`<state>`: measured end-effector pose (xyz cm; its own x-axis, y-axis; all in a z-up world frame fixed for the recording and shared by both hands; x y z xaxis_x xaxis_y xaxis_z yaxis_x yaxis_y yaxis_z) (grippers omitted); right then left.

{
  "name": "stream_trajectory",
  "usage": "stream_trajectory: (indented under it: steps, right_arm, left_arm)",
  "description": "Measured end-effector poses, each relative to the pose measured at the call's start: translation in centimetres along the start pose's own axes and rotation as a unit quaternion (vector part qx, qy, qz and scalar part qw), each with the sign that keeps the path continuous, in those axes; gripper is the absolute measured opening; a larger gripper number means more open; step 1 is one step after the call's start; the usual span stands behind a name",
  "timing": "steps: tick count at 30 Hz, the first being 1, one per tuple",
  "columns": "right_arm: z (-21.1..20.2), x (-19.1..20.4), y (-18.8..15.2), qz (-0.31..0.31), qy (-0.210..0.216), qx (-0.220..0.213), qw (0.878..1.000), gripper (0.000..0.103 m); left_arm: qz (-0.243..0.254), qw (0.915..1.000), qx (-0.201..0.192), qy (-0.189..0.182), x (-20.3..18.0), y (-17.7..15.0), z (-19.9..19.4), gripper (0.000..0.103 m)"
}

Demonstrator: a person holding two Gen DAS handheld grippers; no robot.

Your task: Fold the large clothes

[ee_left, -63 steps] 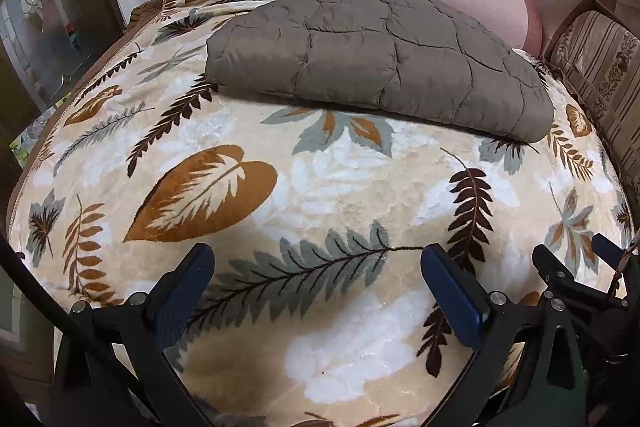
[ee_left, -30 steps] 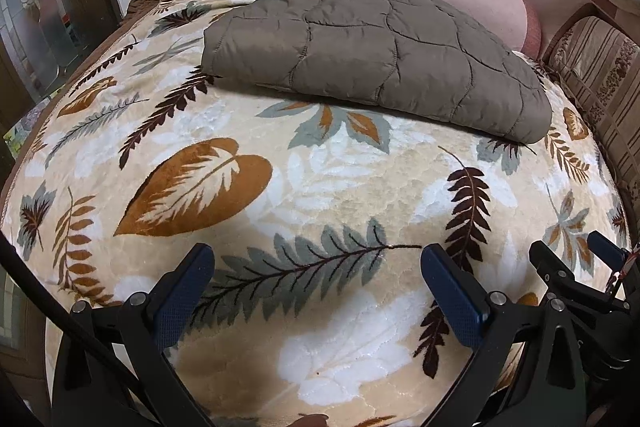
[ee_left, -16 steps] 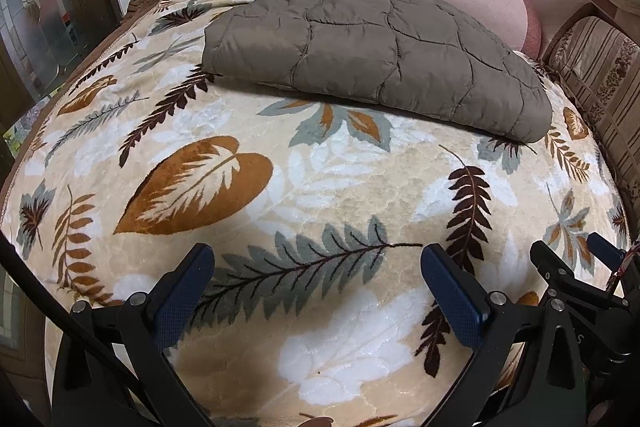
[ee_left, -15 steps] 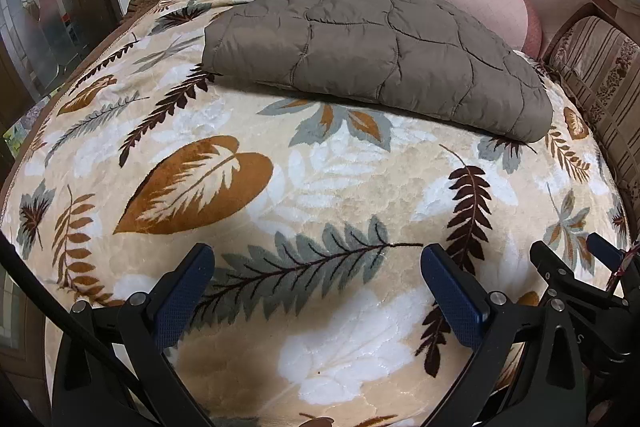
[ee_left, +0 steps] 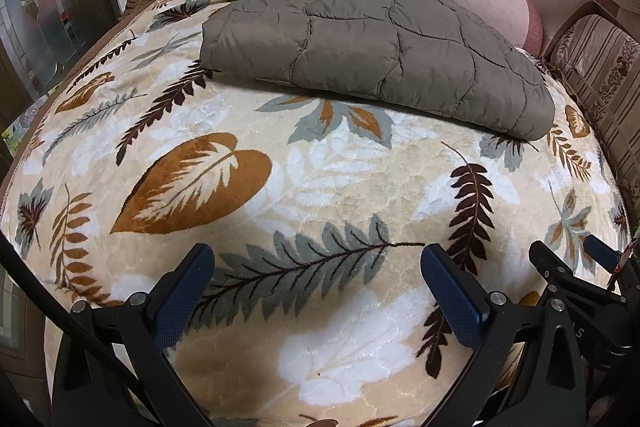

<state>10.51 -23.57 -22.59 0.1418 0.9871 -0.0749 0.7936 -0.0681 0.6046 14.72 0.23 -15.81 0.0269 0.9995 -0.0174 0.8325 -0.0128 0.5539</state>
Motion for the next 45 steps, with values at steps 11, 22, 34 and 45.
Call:
stream_trajectory:
  steps: [11, 22, 34, 45]
  right_arm:
    - [0.27, 0.08, -0.08, 0.002, 0.003, 0.006, 1.0, 0.089]
    - [0.38, 0.06, -0.12, 0.004, 0.004, 0.007, 1.0, 0.089]
    - [0.51, 0.05, -0.31, 0.004, 0.006, 0.009, 1.0, 0.089]
    - [0.3, 0.24, -0.26, 0.003, 0.006, 0.006, 1.0, 0.089]
  left_arm:
    - [-0.001, 1.0, 0.006, -0.002, 0.15, -0.12, 0.46, 0.103]
    - [-0.001, 1.0, 0.009, -0.003, 0.1, -0.32, 0.62, 0.103]
    - [-0.003, 0.9999, 0.01, -0.001, 0.27, -0.4, 0.69, 0.103]
    - [-0.005, 0.9999, 0.011, -0.002, 0.19, -0.31, 0.55, 0.103]
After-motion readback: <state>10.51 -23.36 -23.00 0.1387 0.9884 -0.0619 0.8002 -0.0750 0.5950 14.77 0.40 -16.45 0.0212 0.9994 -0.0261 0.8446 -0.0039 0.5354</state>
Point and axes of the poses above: each gripper's, at about its wrist camera, not at the fingertips, and z roughly the way its jaws point, x to its left, y to its top, the point moved 9 cm from there along z, roughly the way its jaws point, and after that the axes turned 2 degrees about -x, right-handed, at the moved point
